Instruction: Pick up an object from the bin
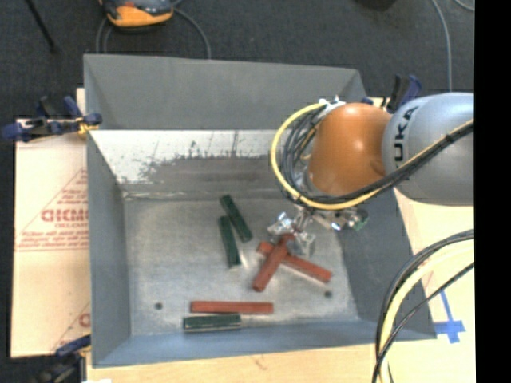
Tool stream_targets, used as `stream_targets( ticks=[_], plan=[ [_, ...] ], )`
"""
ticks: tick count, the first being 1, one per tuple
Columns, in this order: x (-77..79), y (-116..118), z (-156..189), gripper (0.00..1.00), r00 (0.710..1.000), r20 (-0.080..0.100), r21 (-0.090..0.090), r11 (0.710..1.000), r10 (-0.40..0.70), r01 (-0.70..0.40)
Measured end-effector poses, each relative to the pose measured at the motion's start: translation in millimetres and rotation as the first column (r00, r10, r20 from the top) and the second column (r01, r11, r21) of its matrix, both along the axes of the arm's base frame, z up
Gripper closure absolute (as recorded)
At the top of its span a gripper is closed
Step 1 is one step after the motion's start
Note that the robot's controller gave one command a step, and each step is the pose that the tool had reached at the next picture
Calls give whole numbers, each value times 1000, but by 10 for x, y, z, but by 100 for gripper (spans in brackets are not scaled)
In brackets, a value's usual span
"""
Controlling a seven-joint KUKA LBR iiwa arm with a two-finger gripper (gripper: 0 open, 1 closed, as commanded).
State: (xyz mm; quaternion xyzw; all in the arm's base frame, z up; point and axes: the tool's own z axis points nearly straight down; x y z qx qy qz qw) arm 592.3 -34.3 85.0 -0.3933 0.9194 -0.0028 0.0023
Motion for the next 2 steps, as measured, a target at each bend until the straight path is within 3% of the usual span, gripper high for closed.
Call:
stream_targets(
  ticks=[1, 2],
  plan=[
    [186, 216, -26, 100, 983, 0, 3, 983, 185, -185],
    [147, 262, 346, 100, 932, -11, 6, 932, 363, -363]
  ],
)
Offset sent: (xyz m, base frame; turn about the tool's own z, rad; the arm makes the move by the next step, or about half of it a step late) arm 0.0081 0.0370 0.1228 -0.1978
